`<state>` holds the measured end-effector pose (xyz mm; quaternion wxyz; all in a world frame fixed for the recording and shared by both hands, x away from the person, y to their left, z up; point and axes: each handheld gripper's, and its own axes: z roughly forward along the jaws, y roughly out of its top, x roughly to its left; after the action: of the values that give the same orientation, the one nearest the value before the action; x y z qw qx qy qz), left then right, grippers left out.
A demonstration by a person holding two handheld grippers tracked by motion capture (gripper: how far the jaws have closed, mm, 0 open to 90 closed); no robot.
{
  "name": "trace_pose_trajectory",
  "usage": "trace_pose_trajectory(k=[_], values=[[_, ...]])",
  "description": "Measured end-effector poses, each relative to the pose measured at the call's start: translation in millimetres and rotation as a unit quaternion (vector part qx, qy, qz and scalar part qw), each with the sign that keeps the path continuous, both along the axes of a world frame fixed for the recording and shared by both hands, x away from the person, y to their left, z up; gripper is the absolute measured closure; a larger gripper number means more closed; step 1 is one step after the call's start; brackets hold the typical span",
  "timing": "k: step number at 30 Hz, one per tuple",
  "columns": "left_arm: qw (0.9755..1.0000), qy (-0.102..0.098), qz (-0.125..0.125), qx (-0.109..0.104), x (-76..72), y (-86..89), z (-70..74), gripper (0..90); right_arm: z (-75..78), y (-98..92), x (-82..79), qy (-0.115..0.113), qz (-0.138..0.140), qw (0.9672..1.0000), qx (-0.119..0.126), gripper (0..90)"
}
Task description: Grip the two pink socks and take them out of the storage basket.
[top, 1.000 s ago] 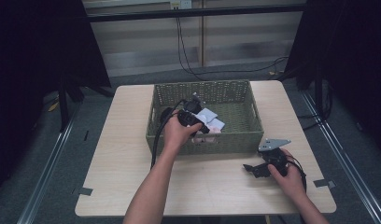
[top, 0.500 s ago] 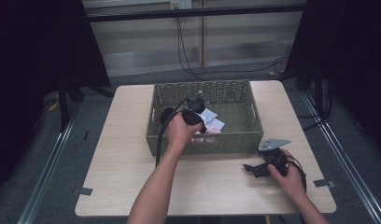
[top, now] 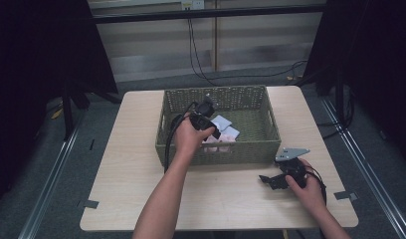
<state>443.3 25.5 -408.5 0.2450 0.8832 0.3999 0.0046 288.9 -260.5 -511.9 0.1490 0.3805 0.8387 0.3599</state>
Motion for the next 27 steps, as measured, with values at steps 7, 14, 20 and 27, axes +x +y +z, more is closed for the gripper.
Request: trace_pose_trajectory(k=[7,14,20,27], values=[[0.9993,-0.016,0.030,0.014,11.3,16.7,-4.8,34.7,0.0,0.0,0.0,0.000,0.000,1.0000,0.000,9.6],[0.9980,-0.013,0.050,0.036,17.1,31.2,-9.9,25.4,0.0,0.0,0.3,0.000,0.000,1.0000,0.000,9.6],[0.9979,0.019,0.047,0.041,20.3,34.4,-15.2,23.6,-0.2,-0.1,0.6,-0.002,0.002,1.0000,0.000,9.6],[0.9937,0.080,0.026,0.074,22.4,30.3,-24.8,58.7,-0.1,0.0,0.7,-0.002,0.002,1.0000,0.000,9.6]])
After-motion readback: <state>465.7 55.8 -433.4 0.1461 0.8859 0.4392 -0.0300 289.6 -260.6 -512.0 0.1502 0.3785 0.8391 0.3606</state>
